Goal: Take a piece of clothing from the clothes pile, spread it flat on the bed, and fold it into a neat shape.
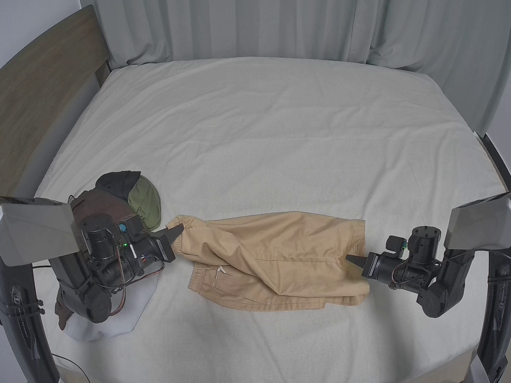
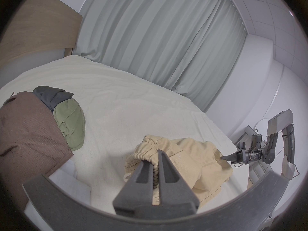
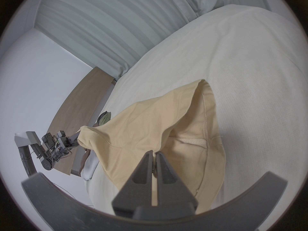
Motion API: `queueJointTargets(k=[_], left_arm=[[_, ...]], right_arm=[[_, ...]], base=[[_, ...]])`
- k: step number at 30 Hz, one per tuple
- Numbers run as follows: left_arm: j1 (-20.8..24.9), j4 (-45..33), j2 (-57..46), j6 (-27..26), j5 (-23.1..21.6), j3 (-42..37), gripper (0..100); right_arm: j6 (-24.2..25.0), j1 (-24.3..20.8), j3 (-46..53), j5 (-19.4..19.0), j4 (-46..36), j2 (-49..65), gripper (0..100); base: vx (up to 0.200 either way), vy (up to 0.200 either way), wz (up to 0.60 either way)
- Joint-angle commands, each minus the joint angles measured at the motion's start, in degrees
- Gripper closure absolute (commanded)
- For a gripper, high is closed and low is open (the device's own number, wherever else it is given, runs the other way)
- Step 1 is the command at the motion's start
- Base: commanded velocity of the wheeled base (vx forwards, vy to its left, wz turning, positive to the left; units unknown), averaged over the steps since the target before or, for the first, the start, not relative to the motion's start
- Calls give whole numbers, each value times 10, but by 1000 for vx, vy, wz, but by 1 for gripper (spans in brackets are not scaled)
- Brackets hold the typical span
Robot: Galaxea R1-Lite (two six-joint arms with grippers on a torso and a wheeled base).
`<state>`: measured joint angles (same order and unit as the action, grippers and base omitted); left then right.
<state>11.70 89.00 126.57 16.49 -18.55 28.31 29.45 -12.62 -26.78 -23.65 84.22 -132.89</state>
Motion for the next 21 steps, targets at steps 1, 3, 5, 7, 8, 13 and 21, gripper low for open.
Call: queueJointTargets(k=[1, 3, 5, 7, 8, 13, 21], left_arm=[[-1, 0, 1, 0, 0, 3, 100], [-1, 0, 1, 0, 0, 3, 100], [-2, 0, 0, 0, 0, 5, 100], [-3, 0, 0, 0, 0, 5, 100], [-6, 0, -1, 0, 0, 5, 100], [-12, 0, 1, 0, 0, 7, 100], [-11, 0, 1, -1, 0, 5, 100]], right_arm=[[0, 4, 27, -10, 41, 6, 100], [-1, 5, 34, -17, 44, 12, 100], [-1, 10, 44, -32, 43, 30, 100], [-1, 13, 51, -50, 43, 38, 100], [-1, 21, 61, -79, 43, 49, 100], [0, 40, 79, -140, 43, 84, 100], [1, 41, 81, -148, 43, 82, 100]], base=[[0, 0, 0], [0, 0, 0], [0, 0, 0], [0, 0, 0], [0, 0, 0], [0, 0, 0], [0, 0, 0]])
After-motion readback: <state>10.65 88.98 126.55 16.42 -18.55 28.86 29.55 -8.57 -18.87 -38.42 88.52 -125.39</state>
